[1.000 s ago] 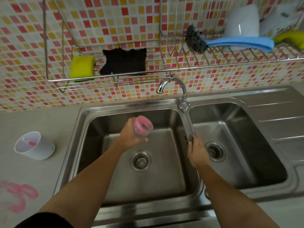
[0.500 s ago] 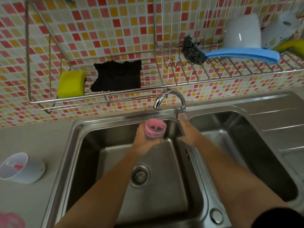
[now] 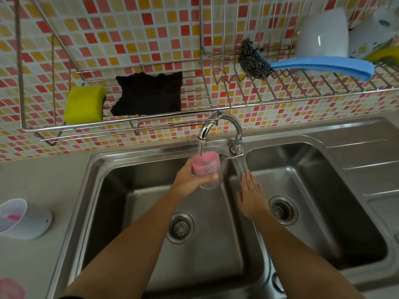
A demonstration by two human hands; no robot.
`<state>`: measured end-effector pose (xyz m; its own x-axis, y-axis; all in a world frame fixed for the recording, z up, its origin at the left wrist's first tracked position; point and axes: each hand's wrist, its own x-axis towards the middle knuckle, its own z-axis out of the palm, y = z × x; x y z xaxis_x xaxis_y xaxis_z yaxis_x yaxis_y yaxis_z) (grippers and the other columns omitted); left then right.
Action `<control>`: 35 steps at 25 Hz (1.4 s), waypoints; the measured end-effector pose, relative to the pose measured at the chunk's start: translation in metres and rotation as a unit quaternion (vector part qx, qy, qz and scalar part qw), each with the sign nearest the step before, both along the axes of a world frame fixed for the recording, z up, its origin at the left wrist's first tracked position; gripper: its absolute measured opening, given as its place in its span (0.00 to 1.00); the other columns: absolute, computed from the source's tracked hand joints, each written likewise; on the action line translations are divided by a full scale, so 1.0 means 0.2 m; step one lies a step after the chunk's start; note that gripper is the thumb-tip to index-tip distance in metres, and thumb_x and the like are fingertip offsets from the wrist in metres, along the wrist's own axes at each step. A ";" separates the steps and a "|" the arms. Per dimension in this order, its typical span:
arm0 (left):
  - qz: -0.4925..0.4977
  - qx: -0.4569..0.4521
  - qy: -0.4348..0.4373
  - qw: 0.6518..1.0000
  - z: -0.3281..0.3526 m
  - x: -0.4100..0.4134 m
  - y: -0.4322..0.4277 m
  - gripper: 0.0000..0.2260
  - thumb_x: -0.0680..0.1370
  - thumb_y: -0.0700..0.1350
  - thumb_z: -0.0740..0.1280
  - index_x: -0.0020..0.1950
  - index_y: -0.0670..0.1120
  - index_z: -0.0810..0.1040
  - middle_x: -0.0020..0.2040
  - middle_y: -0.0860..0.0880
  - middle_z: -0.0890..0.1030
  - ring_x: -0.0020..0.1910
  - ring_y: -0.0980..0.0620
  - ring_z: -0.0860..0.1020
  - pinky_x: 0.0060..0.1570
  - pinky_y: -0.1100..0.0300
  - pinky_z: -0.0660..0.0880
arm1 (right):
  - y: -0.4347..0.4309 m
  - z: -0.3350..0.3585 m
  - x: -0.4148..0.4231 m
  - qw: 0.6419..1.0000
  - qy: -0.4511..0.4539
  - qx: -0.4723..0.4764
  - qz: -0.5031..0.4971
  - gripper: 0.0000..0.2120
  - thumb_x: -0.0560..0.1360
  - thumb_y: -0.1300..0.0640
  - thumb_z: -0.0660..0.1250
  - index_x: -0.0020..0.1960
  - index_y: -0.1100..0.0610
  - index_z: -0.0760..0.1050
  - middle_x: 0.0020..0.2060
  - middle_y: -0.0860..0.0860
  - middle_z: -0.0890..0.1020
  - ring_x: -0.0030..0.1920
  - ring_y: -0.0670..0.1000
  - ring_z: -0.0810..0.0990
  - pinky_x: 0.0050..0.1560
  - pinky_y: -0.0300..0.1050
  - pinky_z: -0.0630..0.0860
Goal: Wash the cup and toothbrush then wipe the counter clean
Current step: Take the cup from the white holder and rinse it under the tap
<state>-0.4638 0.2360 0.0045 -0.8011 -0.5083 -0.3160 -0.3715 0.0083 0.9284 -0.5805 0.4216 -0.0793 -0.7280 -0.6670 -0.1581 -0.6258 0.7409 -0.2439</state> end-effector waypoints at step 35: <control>-0.052 -0.040 -0.030 0.997 0.02 0.03 -0.10 0.37 0.54 0.46 0.81 0.59 0.57 0.71 0.57 0.53 0.78 0.58 0.51 0.76 0.59 0.48 0.76 | -0.31 0.28 -0.29 0.991 -0.023 -0.042 0.124 0.25 0.72 0.64 0.66 0.68 0.55 0.66 0.71 0.57 0.64 0.70 0.57 0.64 0.67 0.51 0.67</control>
<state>-0.4576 0.2167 0.0079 -0.8316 -0.4489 -0.3271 -0.4196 0.1220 0.8995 -0.6394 0.3598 -0.0240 -0.5336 -0.8366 -0.1243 -0.7725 0.5419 -0.3310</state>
